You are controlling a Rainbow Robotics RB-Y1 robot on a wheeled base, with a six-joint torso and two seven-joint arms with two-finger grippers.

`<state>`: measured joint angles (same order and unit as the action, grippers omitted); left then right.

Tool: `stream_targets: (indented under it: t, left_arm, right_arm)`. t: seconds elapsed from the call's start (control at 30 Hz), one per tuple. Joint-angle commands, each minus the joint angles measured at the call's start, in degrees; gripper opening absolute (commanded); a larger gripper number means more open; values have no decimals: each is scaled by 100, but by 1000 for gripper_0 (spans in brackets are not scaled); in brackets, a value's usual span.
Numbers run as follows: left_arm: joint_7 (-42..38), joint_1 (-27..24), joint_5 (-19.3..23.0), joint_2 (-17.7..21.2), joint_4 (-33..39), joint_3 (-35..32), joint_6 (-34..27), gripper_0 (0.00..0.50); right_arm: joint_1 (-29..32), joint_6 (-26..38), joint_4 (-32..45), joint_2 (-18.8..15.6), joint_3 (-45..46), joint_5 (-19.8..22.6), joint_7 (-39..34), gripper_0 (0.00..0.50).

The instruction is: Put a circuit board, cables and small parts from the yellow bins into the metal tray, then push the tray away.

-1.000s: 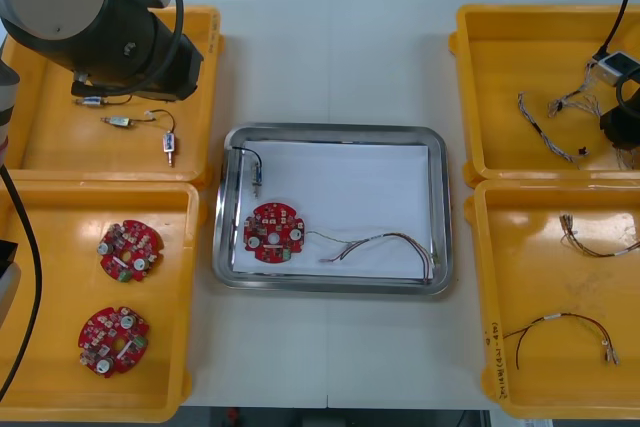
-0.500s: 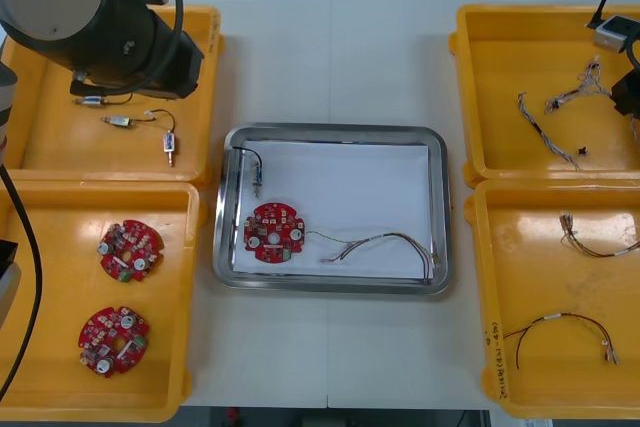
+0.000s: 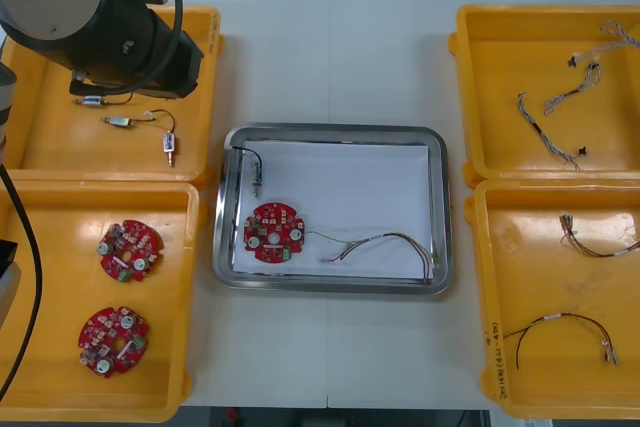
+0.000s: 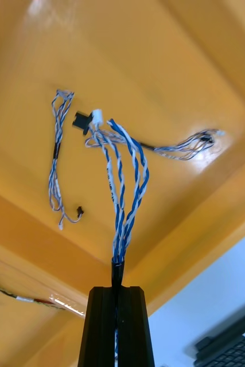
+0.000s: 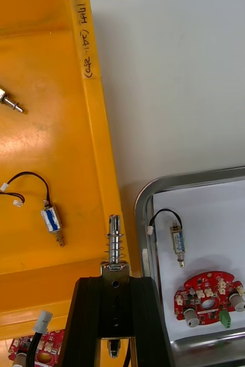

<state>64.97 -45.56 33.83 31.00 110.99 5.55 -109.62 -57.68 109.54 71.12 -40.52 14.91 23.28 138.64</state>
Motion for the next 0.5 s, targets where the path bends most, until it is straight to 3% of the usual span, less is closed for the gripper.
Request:
stream_targets:
  t: [0.03,0.23,0.5]
  left_arm:
    - [-406,39,-17,-86,204,-186,-38,1]
    - [-406,39,-17,-86,195,-195,-38,2]
    - [-406,39,-8,-86,204,-195,-38,0]
  right_arm:
    - [3,46,640,-35,197,98,-179,0]
    - [82,46,1203,97,188,282,-179,0]
    - [759,46,2706,334,-111,1100,-293,0]
